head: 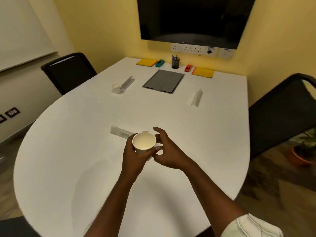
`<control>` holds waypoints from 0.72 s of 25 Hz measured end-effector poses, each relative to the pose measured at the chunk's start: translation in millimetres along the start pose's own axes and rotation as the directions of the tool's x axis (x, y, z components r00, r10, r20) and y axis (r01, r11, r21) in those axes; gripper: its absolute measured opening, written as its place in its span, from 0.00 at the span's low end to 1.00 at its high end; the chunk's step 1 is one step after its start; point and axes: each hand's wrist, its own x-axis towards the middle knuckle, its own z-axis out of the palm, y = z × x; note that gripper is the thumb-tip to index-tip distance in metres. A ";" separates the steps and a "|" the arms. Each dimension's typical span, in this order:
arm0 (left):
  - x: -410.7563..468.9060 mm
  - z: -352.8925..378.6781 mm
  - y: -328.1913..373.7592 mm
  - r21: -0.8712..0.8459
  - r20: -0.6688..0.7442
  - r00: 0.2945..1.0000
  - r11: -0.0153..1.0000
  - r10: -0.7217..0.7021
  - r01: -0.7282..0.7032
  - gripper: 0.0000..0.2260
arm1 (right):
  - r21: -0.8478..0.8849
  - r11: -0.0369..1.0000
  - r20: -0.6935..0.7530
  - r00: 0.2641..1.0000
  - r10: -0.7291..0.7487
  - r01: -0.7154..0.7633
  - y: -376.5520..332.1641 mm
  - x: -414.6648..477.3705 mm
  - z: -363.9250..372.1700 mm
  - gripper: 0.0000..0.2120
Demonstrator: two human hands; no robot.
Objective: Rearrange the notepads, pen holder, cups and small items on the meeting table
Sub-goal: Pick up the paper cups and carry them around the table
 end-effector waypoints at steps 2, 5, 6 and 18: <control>-15.8 9.4 5.7 -0.013 0.081 0.997 1.000 -0.002 0.003 0.29 | 0.030 0.999 -0.033 0.999 0.013 -0.012 -6.8 -32.1 -4.6 0.40; -38.8 31.5 16.8 -0.020 0.183 0.983 1.000 -0.018 0.022 0.26 | 0.038 0.999 -0.147 0.988 0.042 -0.036 -9.3 -71.9 -14.6 0.40; -47.2 40.6 21.9 -0.022 0.216 0.976 1.000 -0.015 0.021 0.26 | 0.036 0.998 -0.189 0.981 0.048 -0.042 -8.3 -85.0 -21.0 0.40; -135.4 184.9 72.6 -0.127 0.336 0.936 0.980 -0.103 0.153 0.28 | -0.047 0.998 -0.344 0.939 0.010 -0.028 34.5 -207.5 -152.6 0.40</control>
